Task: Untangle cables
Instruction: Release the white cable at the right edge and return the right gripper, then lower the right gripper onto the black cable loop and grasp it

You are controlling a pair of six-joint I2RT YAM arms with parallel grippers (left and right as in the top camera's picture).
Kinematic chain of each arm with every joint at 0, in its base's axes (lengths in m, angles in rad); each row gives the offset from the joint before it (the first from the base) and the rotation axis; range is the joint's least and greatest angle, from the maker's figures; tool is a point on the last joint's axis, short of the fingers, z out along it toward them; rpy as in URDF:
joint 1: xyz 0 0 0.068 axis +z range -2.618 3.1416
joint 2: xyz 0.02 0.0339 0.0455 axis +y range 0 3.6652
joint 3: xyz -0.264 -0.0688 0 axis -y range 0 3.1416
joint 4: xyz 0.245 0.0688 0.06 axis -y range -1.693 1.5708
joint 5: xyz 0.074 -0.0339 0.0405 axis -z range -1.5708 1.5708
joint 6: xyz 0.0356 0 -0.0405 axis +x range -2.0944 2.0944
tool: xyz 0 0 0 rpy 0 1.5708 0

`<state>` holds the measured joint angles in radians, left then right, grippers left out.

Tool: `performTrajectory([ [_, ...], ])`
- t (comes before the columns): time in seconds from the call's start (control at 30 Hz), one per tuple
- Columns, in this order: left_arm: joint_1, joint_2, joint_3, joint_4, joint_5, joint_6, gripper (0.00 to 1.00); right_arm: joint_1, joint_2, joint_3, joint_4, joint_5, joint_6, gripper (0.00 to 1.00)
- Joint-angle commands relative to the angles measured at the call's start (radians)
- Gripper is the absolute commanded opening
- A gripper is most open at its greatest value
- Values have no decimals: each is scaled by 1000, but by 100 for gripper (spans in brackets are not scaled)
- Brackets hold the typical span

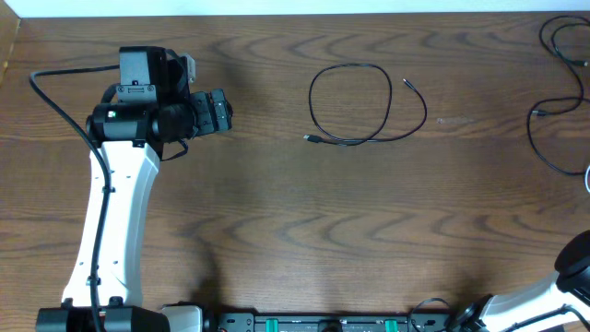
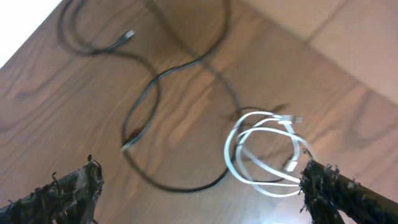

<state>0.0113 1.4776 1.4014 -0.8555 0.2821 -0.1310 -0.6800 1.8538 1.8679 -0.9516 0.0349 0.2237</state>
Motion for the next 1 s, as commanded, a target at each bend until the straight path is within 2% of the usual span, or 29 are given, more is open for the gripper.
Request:
performTrajectory([
  [0.0,5,6,10,2,-7,-2,92,37,-16,15,-16,-131,-78,99],
  [0.17,4,6,10,13,-7,-2,92,109,-16,16,-37,-283,-166,99],
  [0.53,5,6,10,24,-7,-2,92,423,-15,-9,-73,-366,-170,99],
  [0.73,5,6,10,24,-7,-2,93,627,29,-26,-60,-334,-34,99],
  [0.97,5,6,10,23,-7,-2,93,797,151,-26,2,-326,233,98],
])
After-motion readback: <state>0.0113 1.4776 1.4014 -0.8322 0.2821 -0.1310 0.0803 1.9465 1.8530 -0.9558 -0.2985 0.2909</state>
